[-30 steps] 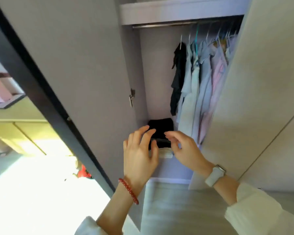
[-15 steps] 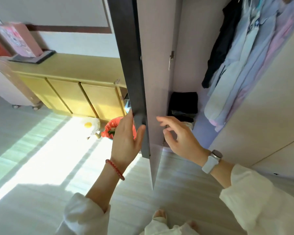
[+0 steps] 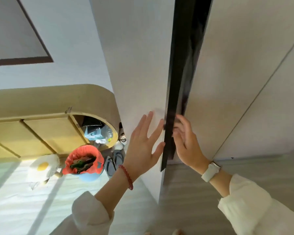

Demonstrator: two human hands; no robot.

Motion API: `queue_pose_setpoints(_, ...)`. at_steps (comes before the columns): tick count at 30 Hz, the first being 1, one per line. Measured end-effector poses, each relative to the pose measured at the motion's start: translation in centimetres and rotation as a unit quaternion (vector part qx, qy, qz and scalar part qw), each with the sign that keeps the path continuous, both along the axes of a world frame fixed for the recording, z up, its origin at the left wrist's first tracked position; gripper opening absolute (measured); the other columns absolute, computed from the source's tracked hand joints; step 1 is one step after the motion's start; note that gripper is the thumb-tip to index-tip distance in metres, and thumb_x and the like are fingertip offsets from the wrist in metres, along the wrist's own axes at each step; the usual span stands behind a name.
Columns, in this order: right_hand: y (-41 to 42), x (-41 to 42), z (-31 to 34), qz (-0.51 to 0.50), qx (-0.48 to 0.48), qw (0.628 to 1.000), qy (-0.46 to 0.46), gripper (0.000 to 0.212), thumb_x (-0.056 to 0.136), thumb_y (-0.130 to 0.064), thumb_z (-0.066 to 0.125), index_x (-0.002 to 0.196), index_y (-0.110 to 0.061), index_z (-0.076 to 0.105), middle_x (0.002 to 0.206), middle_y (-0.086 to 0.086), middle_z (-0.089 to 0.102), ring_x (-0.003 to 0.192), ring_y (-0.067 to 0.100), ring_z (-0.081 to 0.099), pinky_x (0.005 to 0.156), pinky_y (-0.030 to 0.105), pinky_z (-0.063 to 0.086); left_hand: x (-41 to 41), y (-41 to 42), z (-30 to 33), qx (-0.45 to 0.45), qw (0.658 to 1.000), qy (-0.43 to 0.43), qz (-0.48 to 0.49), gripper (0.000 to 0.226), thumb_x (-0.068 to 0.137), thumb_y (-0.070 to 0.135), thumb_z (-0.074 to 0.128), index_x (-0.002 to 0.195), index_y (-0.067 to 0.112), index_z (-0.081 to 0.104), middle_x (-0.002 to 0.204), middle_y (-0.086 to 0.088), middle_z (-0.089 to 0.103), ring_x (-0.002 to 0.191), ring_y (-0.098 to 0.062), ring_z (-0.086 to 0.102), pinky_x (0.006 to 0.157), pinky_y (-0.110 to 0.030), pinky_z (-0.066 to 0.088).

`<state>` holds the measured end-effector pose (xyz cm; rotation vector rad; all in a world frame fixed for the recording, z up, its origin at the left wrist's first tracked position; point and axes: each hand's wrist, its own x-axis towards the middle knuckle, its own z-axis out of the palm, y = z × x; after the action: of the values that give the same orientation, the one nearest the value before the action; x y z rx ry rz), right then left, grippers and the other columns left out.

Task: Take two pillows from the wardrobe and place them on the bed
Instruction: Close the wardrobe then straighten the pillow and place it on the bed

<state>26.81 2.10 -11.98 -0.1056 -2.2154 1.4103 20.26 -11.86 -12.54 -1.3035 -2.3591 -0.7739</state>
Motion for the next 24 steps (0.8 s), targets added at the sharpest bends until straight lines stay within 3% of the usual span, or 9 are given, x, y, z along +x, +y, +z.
queue_pose_setpoints(2,2.3,0.1,0.4,-0.029,0.008,0.999,-0.012,0.044,0.092,-0.024,0.039,0.128,-0.043,0.023,0.142,0.007,0.043,0.128,0.02,0.044,0.107,0.036,0.038,-1.0,3.2,0.2,-0.028,1.0,0.01,0.007,0.059,0.089,0.03,0.049,0.141,0.024,0.021,0.152,-0.018,0.014,0.139,-0.038,0.011,0.105,-0.05,0.026)
queue_pose_setpoints(6,6.8,-1.6,1.0,-0.114,0.088,0.988,-0.061,0.055,0.093,-0.012,0.041,0.142,-0.023,0.016,0.15,0.006,0.025,0.133,0.022,0.035,0.108,0.033,0.037,-3.5,10.1,1.3,-0.072,0.997,0.028,0.025,0.062,0.088,0.026,0.054,0.142,0.025,0.024,0.153,-0.015,0.011,0.14,-0.038,0.006,0.105,-0.055,0.027)
queue_pose_setpoints(11,11.6,-5.9,2.6,-0.14,0.064,0.985,-0.076,0.055,0.091,-0.007,0.042,0.142,-0.012,0.019,0.143,0.012,0.028,0.12,0.029,0.045,0.103,0.041,0.042,-7.2,16.0,1.9,-0.139,0.987,0.042,0.066,0.066,0.089,0.028,0.051,0.144,0.029,0.014,0.156,-0.007,0.0,0.141,-0.035,-0.003,0.11,-0.054,0.021)
queue_pose_setpoints(15,14.2,-8.7,3.4,-0.129,-0.034,0.99,-0.047,0.059,0.089,-0.003,0.042,0.142,-0.019,0.02,0.144,0.009,0.033,0.131,0.023,0.036,0.108,0.034,0.035,-10.1,18.3,1.8,-0.177,0.974,0.081,0.113,0.072,0.088,0.028,0.05,0.144,0.028,0.006,0.156,-0.001,-0.003,0.141,-0.033,-0.008,0.111,-0.053,0.011)
queue_pose_setpoints(19,16.8,-11.3,3.7,-0.109,-0.059,0.99,-0.06,0.064,0.086,0.001,0.041,0.142,-0.021,0.018,0.148,0.007,0.032,0.134,0.022,0.033,0.11,0.043,0.034,-12.2,20.3,2.0,-0.199,0.965,0.1,0.138,0.071,0.087,0.026,0.048,0.144,0.026,0.004,0.156,0.001,-0.008,0.14,-0.035,-0.013,0.111,-0.054,0.007)
queue_pose_setpoints(24,19.8,-14.3,4.3,-0.076,-0.082,0.99,-0.083,0.065,0.086,0.002,0.039,0.142,-0.025,0.018,0.149,0.003,0.033,0.135,0.021,0.032,0.11,0.045,0.033,-14.6,22.5,2.5,-0.221,0.957,0.098,0.158,0.07,0.088,0.026,0.046,0.144,0.026,0.003,0.155,0.0,-0.011,0.139,-0.035,-0.014,0.111,-0.055,0.007)
